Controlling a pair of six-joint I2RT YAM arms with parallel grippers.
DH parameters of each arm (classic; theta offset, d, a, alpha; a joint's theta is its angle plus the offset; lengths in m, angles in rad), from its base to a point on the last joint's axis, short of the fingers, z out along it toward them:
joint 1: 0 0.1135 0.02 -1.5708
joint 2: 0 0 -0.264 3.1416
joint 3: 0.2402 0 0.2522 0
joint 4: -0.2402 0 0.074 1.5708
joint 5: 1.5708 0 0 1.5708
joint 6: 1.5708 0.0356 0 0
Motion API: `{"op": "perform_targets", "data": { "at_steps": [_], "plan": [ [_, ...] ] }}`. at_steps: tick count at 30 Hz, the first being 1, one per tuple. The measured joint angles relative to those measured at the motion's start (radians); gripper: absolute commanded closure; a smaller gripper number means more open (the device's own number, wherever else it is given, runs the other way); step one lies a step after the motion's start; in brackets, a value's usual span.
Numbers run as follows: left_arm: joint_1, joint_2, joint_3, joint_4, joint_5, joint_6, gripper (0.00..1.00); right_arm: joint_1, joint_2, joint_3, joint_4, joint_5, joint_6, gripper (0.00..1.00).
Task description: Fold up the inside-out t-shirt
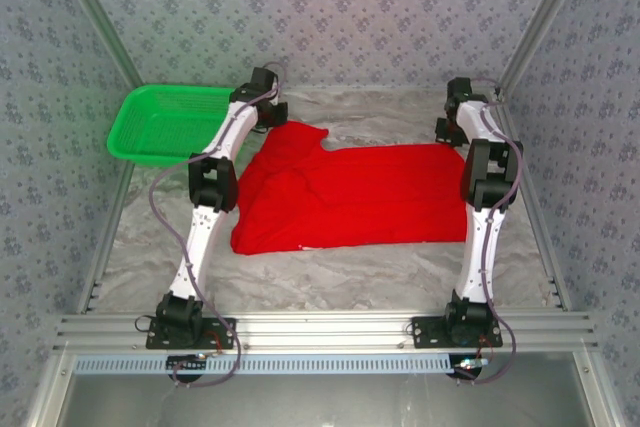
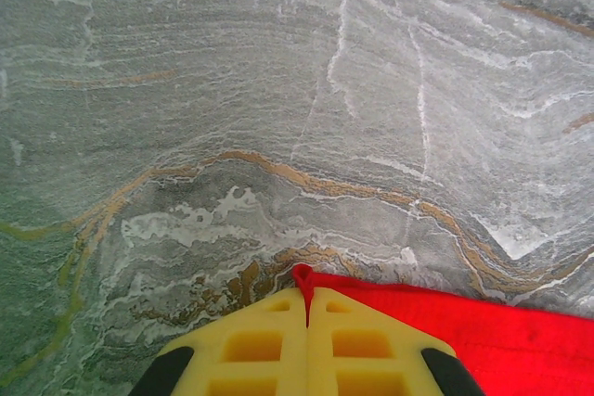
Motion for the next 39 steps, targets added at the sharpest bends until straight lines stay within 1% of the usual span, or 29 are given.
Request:
{"op": "perform_targets", "data": {
  "at_steps": [5,8,11,14,20,25,28,33,39],
  "plan": [
    [0.002,0.000,0.002,0.007,0.009,0.008,1.00,-0.021,0.020,0.035,0.005,-0.001,0.014,0.78],
    [0.004,0.000,0.006,0.014,0.011,0.012,1.00,-0.031,0.051,0.077,0.003,-0.006,0.025,0.73],
    [0.006,0.000,0.006,0.015,0.013,0.016,1.00,-0.035,0.069,0.105,-0.001,-0.008,0.024,0.76],
    [0.006,0.000,0.006,0.015,0.015,0.016,1.00,-0.037,0.069,0.110,-0.002,-0.010,0.023,0.82],
    [0.006,0.000,0.006,0.016,0.015,0.016,1.00,-0.044,0.071,0.113,-0.006,-0.035,0.025,0.99],
    [0.006,0.000,0.009,0.017,0.019,0.015,1.00,-0.048,0.071,0.116,-0.004,-0.074,0.032,1.00],
    [0.006,0.000,0.018,0.021,0.031,0.014,1.00,-0.048,0.060,0.095,0.027,-0.105,0.047,1.00],
    [0.011,-0.010,0.021,0.064,0.067,-0.006,1.00,-0.048,-0.019,-0.002,0.101,-0.158,0.062,1.00],
    [0.025,-0.061,0.022,0.105,0.082,-0.012,1.00,-0.052,-0.078,-0.010,0.156,-0.186,0.073,1.00]
  ]
}}
